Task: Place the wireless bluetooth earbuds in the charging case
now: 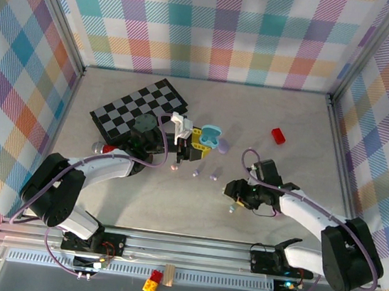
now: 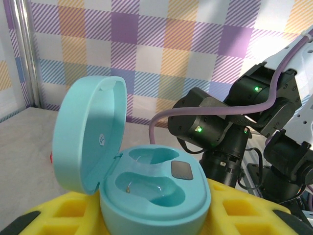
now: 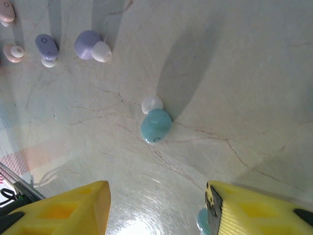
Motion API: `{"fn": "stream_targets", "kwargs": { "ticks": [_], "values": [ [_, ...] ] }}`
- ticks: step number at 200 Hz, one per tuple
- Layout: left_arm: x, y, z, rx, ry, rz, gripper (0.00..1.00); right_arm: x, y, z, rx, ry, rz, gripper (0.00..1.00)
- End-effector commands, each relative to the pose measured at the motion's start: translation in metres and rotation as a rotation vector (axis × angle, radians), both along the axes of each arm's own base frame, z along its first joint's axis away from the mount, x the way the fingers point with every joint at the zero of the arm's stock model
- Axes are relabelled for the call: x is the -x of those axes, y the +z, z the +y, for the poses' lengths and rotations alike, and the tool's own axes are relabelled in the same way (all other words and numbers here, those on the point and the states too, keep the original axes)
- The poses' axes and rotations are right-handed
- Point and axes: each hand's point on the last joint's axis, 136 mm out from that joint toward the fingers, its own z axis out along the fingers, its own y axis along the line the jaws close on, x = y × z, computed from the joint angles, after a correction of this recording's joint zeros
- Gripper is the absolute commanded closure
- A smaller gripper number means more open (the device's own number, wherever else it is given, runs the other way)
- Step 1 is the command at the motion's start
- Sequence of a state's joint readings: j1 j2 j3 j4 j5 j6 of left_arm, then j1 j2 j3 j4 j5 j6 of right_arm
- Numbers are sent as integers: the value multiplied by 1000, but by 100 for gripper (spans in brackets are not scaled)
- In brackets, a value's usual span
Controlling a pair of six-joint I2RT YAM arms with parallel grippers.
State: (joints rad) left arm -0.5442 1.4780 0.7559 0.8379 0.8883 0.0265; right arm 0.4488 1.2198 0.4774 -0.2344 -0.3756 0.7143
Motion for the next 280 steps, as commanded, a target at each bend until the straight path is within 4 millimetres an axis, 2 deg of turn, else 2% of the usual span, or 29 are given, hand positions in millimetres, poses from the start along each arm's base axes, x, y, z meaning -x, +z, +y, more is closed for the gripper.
{"fn": "stream_targets", "kwargs": {
  "ticks": [1,74,148,203,247,280],
  "values": [
    [5,15,6,21,-7,-61,61,20,-9,-6,20,31,39,47],
    [7,16,7,18,-7,-61,61,27,-15,-1,16,72,59,47],
    [7,16,6,16,-9,-63,61,32,-16,2,3,87,67,57],
    [7,16,7,15,-5,-64,61,34,-20,5,1,104,84,60],
    [8,16,7,13,-5,-66,61,33,-23,4,19,100,91,61],
    [8,16,7,12,-5,-67,61,32,-27,-2,59,86,104,67]
  ]
}}
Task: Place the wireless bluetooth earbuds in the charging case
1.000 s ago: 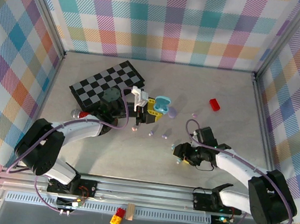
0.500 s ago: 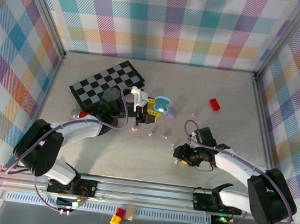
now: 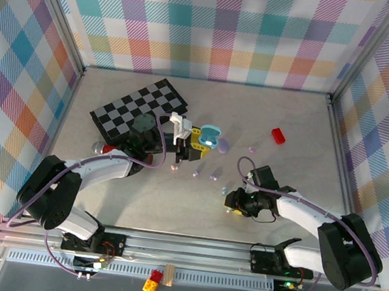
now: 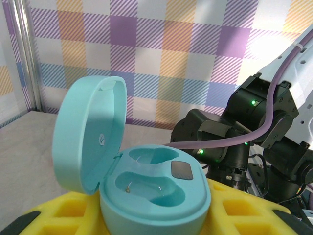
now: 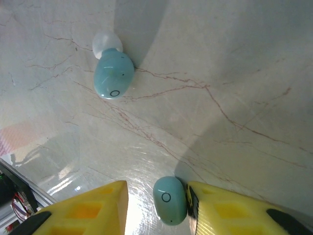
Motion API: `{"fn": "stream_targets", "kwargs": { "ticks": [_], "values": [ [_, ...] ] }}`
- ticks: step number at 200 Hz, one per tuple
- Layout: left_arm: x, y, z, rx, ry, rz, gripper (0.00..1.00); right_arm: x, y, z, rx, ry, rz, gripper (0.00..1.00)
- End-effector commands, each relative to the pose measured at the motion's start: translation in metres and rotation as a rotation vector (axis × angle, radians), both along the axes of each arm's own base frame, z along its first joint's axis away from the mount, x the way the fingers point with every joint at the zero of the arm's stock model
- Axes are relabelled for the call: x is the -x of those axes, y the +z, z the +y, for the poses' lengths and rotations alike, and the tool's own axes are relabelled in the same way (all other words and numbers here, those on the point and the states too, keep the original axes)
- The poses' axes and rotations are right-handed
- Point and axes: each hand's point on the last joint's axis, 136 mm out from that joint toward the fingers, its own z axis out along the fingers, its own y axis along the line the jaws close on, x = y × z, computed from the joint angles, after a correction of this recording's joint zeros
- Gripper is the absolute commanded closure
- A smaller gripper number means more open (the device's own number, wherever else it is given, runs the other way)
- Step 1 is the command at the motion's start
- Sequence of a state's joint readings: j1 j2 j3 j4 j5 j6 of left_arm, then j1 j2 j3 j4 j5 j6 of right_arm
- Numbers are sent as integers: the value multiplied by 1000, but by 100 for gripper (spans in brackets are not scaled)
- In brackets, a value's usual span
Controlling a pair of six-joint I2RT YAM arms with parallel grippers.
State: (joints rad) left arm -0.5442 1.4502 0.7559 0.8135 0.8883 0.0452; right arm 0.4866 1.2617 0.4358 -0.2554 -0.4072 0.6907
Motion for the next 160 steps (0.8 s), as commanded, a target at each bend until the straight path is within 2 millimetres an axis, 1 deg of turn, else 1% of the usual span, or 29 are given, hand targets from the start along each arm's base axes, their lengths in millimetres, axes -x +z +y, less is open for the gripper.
{"fn": "stream_targets", "kwargs": {
  "ticks": [1,22,49,97,160],
  "values": [
    [4,9,5,13,-5,-44,61,3,-4,-3,35,17,10,68],
    [4,10,6,12,-3,-47,61,2,-6,-6,51,7,11,74],
    [4,8,6,8,2,-50,61,0,-4,-8,64,-3,3,78],
    [0,4,7,-1,31,-59,61,-14,13,-15,109,-32,-74,80],
    [-13,-7,9,-31,112,-91,61,-42,36,-38,271,-175,-164,80]
  ]
}}
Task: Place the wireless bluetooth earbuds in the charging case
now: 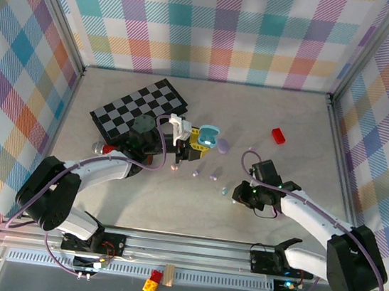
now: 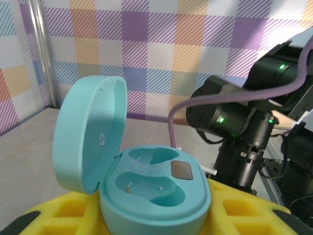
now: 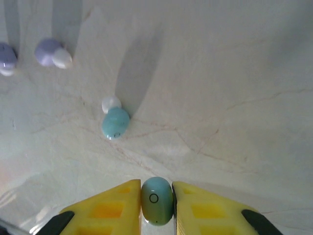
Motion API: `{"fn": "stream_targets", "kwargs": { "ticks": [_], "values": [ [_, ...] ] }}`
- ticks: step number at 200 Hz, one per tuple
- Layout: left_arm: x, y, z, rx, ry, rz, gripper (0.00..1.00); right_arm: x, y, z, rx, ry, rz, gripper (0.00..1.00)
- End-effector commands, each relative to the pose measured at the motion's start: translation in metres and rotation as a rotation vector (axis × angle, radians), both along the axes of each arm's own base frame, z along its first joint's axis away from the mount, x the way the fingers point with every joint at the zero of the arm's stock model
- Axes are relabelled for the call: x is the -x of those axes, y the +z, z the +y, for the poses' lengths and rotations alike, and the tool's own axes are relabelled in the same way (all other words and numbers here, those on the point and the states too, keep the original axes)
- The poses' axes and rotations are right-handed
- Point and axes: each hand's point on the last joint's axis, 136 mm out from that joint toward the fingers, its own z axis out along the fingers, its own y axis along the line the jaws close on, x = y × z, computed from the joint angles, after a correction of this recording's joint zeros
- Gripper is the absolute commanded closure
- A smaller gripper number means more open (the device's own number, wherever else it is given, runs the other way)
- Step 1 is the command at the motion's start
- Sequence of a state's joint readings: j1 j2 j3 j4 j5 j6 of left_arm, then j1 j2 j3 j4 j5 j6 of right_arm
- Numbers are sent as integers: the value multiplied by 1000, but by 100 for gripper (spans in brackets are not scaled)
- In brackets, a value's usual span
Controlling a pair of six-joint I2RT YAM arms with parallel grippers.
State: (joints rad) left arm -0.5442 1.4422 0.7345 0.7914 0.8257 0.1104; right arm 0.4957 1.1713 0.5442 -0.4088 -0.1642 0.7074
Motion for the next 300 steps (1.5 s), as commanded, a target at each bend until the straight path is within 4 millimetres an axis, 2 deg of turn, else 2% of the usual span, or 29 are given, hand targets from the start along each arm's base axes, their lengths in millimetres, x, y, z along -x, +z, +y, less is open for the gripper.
{"fn": "stream_targets", "kwargs": {
  "ticks": [1,37,86,120,147,181,200,245,283,300],
  "values": [
    [-6,3,6,-4,50,-59,61,-11,11,-14,97,-73,-32,80],
    [-15,-6,5,-29,100,-82,61,-23,27,-14,173,-63,-70,80],
    [-34,-12,8,-29,197,-105,61,-42,59,4,186,-51,-150,81],
    [-42,-14,9,-29,236,-111,61,-51,80,16,257,-6,-228,82],
    [-47,-14,11,-28,265,-114,61,-55,92,13,328,-28,-244,83],
    [-48,-15,11,-30,266,-109,61,-60,102,16,315,-55,-285,85],
    [-48,-18,9,-43,257,-105,61,-64,116,31,244,-12,-340,84],
    [-48,-21,9,-51,261,-126,61,-75,166,79,48,117,-562,83],
    [-48,-29,9,-68,262,-148,61,-79,207,104,-30,178,-730,84],
    [-48,-31,8,-75,254,-150,61,-84,217,109,-39,180,-758,84]
  ]
}}
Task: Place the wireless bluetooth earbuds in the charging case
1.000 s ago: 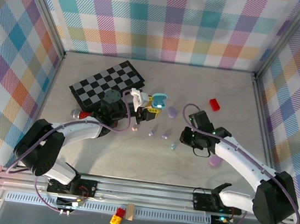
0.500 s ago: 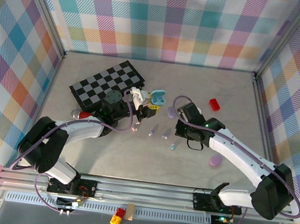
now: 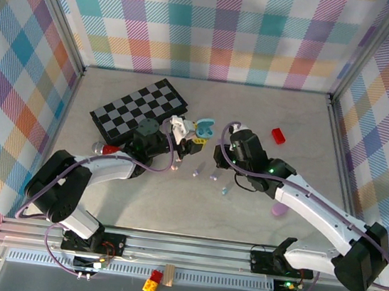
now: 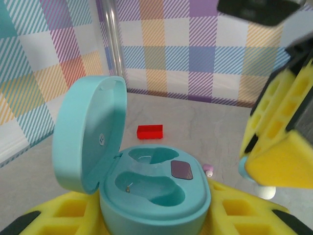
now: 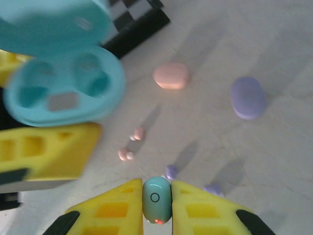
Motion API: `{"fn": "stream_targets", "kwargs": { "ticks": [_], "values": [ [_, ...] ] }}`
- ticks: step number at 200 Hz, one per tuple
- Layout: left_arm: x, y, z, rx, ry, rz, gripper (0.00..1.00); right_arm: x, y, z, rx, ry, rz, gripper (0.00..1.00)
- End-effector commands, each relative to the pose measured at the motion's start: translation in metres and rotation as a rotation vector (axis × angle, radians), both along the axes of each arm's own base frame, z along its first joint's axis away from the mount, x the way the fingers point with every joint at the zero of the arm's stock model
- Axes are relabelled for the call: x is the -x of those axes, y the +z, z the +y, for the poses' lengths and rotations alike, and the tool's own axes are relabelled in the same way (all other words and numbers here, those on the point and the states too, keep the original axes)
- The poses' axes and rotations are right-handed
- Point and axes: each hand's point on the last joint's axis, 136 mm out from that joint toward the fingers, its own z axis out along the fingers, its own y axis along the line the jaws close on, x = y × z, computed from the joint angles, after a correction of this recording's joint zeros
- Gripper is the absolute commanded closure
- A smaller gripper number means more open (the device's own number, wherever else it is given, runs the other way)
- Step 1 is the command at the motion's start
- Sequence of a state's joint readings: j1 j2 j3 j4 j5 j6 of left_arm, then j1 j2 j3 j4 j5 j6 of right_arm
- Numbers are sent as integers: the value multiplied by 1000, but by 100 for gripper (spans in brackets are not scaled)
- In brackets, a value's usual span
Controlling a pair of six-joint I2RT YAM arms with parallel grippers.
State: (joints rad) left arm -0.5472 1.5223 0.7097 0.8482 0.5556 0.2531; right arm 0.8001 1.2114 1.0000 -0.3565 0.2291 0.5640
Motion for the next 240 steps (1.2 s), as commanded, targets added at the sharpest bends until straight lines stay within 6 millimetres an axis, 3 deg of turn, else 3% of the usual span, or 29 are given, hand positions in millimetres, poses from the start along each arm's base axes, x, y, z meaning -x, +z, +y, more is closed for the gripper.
{"fn": "stream_targets", "kwargs": {
  "ticks": [1,78,240],
  "values": [
    [2,0,-2,-5,-13,-50,61,-11,43,18,-71,48,-136,84],
    [6,-4,-5,-13,-39,-51,61,-31,61,44,-97,81,-175,84],
    [7,-4,-6,-24,-44,-42,63,-34,39,64,-114,118,-101,83]
  ]
}}
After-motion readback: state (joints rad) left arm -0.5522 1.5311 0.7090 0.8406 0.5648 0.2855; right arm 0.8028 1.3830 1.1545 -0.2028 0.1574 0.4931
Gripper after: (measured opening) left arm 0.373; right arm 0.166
